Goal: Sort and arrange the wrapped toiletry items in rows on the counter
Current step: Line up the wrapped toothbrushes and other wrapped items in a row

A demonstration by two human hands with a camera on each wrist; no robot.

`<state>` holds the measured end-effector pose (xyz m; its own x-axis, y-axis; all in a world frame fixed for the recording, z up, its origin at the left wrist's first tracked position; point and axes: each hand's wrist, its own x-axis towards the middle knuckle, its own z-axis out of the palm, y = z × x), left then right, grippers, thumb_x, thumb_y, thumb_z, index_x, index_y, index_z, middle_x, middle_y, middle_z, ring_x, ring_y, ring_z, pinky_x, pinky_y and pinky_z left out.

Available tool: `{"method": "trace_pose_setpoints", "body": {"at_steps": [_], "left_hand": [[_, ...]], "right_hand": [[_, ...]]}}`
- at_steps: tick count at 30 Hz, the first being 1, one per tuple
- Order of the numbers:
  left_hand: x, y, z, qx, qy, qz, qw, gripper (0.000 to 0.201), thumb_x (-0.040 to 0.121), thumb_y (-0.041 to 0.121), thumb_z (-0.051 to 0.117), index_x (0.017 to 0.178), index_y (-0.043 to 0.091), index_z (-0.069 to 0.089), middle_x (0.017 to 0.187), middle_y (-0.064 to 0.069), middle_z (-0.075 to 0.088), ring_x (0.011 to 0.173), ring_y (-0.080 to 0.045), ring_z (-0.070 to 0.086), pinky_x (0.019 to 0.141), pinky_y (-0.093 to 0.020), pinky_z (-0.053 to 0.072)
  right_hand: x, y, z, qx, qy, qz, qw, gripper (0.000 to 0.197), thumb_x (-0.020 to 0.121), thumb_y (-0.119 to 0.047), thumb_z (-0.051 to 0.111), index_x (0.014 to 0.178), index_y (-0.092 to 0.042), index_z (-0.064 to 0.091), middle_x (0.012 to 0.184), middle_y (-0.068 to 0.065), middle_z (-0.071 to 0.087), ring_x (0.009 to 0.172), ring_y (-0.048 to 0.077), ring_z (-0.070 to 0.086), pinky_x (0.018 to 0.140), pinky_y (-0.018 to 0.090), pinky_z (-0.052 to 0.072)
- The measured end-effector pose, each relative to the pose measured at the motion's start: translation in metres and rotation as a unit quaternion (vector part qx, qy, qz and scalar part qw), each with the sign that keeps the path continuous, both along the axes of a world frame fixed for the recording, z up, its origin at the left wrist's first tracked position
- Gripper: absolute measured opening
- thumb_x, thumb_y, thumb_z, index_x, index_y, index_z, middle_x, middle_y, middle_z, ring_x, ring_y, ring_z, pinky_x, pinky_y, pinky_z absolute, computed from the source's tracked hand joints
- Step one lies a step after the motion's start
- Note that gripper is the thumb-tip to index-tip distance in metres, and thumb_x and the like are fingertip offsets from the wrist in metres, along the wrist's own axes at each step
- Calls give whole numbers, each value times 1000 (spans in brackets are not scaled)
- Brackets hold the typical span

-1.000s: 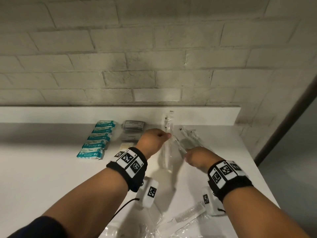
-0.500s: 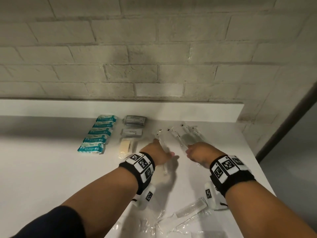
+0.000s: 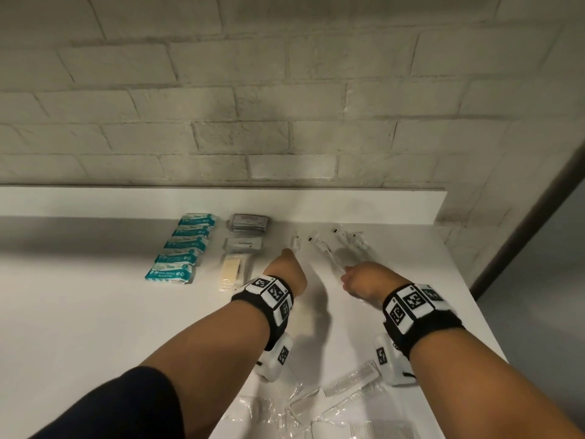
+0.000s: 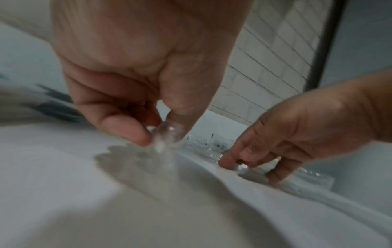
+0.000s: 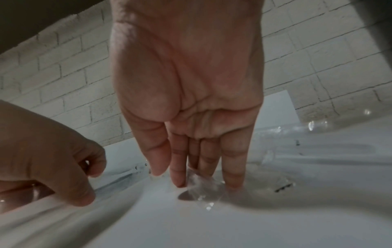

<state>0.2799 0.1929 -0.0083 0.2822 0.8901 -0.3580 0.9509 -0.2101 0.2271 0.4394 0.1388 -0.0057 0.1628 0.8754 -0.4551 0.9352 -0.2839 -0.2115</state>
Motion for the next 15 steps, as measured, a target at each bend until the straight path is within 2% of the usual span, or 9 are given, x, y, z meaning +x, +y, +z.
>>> {"method": "trace_pose_setpoints", "body": {"at_steps": [1, 3, 5, 6, 8, 10, 12, 15], "left_hand": [[-1, 2, -7, 14, -53, 8, 998, 52, 86, 13, 58, 131, 0, 37, 123, -16, 56, 110, -30, 57, 83, -31, 46], [-1, -4, -12, 0, -63, -48, 997, 77, 77, 38, 72, 138, 10, 34, 130, -12, 48, 117, -30, 53, 90, -33, 46], [0, -10, -15, 13, -52, -89, 995, 86, 75, 56, 69, 143, 17, 33, 136, -12, 41, 124, -32, 47, 99, -37, 43], [2, -12, -15, 23, -54, -95, 994, 81, 79, 55, 66, 144, 18, 34, 138, -13, 39, 125, -33, 46, 101, -38, 41], [2, -15, -15, 77, -43, -120, 989, 66, 87, 43, 60, 142, 14, 39, 138, -15, 40, 123, -36, 45, 101, -40, 41], [-3, -16, -15, 61, -15, -145, 987, 58, 89, 33, 57, 139, 8, 41, 140, -15, 40, 123, -35, 45, 100, -41, 42], [-7, -15, -15, 38, 1, -152, 988, 53, 91, 26, 55, 137, 4, 41, 143, -13, 38, 123, -33, 48, 99, -38, 42], [-13, -6, -17, 35, 10, -156, 987, 54, 95, 20, 49, 141, -3, 32, 150, -18, 30, 125, -32, 49, 99, -35, 41]], "right_hand": [[0, 0, 0, -2, -5, 5, 1000, 41, 100, -22, 40, 136, -7, 50, 141, 13, 49, 131, 28, 45, 105, 32, 36], [2, 1, -2, -4, -5, 7, 1000, 41, 100, -21, 40, 136, -7, 51, 141, 13, 50, 131, 28, 45, 105, 32, 36], [0, 0, 0, 1, 4, 12, 1000, 40, 99, -20, 41, 135, -8, 52, 142, 11, 49, 130, 27, 46, 105, 31, 37], [0, -1, 1, 10, 12, 12, 1000, 40, 97, -19, 43, 136, -10, 52, 143, 10, 49, 129, 26, 47, 104, 29, 39], [2, -3, 3, 36, 35, -2, 999, 47, 93, -17, 47, 140, -17, 48, 142, 7, 50, 123, 25, 52, 94, 26, 44], [4, -9, 1, 61, 75, -21, 995, 54, 92, -19, 50, 145, -23, 39, 139, 7, 53, 116, 25, 57, 89, 27, 46], [6, -13, -3, 66, 80, -24, 994, 53, 94, -21, 50, 146, -21, 38, 138, 8, 54, 120, 26, 55, 98, 33, 45], [-5, -13, -6, 31, 22, 4, 999, 52, 97, -16, 43, 148, -15, 34, 145, 7, 47, 130, 25, 47, 106, 31, 39]]}}
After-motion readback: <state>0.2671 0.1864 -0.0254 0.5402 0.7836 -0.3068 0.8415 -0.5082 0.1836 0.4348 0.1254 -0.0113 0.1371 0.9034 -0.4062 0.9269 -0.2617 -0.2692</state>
